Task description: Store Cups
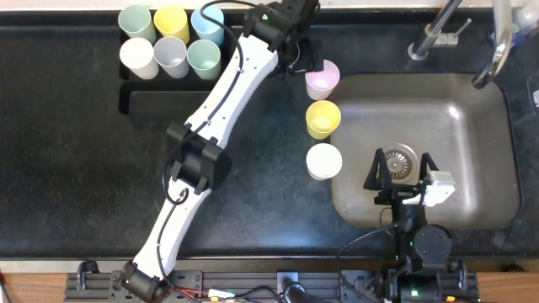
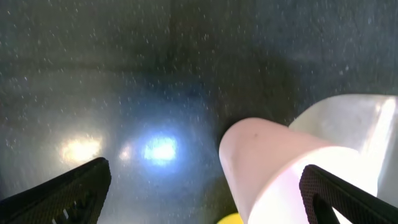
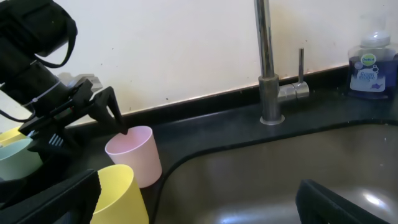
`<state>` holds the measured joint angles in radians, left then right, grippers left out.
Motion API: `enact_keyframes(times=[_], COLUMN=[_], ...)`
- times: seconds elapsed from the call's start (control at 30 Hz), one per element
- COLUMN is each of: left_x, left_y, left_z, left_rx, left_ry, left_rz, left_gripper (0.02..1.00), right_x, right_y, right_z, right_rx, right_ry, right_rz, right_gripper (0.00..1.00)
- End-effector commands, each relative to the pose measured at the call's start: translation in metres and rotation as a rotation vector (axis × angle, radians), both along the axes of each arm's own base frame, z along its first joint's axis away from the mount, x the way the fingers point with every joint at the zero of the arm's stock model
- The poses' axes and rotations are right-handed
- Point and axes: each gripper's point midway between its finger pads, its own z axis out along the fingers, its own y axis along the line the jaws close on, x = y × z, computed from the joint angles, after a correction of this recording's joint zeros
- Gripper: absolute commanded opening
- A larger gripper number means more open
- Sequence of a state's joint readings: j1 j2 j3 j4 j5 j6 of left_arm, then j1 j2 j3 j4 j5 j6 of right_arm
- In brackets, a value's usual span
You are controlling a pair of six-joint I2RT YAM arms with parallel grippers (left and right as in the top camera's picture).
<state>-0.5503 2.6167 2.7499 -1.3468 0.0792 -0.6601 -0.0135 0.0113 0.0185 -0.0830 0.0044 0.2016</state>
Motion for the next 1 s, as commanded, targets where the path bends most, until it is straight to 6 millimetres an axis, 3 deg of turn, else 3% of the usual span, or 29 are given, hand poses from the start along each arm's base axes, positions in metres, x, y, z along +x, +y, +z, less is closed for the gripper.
enact_keyframes(times=[0.03, 0.23, 0.27, 0.3, 0.37, 0.47, 0.5, 0.57, 0.6, 0.63, 0.77, 0.87, 0.93, 1.0], left_x=[-0.008, -0.011, -0.011, -0.01, -0.01, -0.011, -0.011, -0.012, -0.012, -0.012, -0.007, -0.001, 0.005, 0.01], left_y=[-0.007, -0.01, -0.011, -0.011, -0.011, -0.012, -0.012, -0.013, -0.013, -0.013, -0.016, -0.011, -0.001, 0.018], left_z=[0.003, -0.01, -0.011, -0.011, -0.012, -0.014, -0.015, -0.019, -0.021, -0.023, -0.023, -0.009, 0.012, 0.045], left_rx=[-0.023, -0.015, -0.016, -0.017, -0.017, -0.015, -0.014, -0.014, -0.012, -0.011, -0.024, -0.04, -0.058, -0.078], left_ry=[0.027, 0.053, 0.05, 0.049, 0.05, 0.054, 0.056, 0.065, 0.069, 0.071, 0.052, 0.025, -0.002, -0.047], left_rz=[0.0, -0.005, -0.006, -0.007, -0.007, -0.008, -0.008, -0.009, -0.007, -0.005, -0.004, 0.008, 0.028, 0.06], left_gripper=[0.998, 0.98, 0.91, 0.759, 0.577, 0.481, 0.338, 0.233, 0.102, 0.036, 0.036, 0.036, 0.036, 0.036], right_x=[0.0, 0.0, 0.0, 0.0, 0.0, 0.0, 0.0, 0.0, 0.0, 0.0, 0.0, 0.0, 0.0, 0.0], right_y=[-0.001, -0.001, -0.001, -0.001, -0.001, -0.001, -0.001, -0.001, -0.001, -0.001, -0.001, -0.001, -0.001, -0.001], right_z=[-0.004, -0.004, -0.004, -0.004, -0.004, -0.004, -0.004, -0.004, -0.004, -0.004, -0.004, -0.004, -0.004, -0.004], right_rx=[-0.007, -0.007, -0.007, -0.007, -0.007, -0.007, -0.007, -0.007, -0.007, -0.007, -0.007, -0.007, -0.007, -0.007], right_ry=[0.001, 0.001, 0.001, 0.001, 0.001, 0.001, 0.001, 0.001, 0.001, 0.001, 0.001, 0.001, 0.001, 0.001], right_rz=[-0.006, -0.006, -0.006, -0.006, -0.006, -0.006, -0.006, -0.006, -0.006, -0.006, -0.006, -0.006, -0.006, -0.006], right_gripper=[0.996, 0.996, 0.998, 0.998, 0.996, 0.998, 0.998, 0.998, 0.998, 0.998, 0.998, 0.996, 0.996, 0.996])
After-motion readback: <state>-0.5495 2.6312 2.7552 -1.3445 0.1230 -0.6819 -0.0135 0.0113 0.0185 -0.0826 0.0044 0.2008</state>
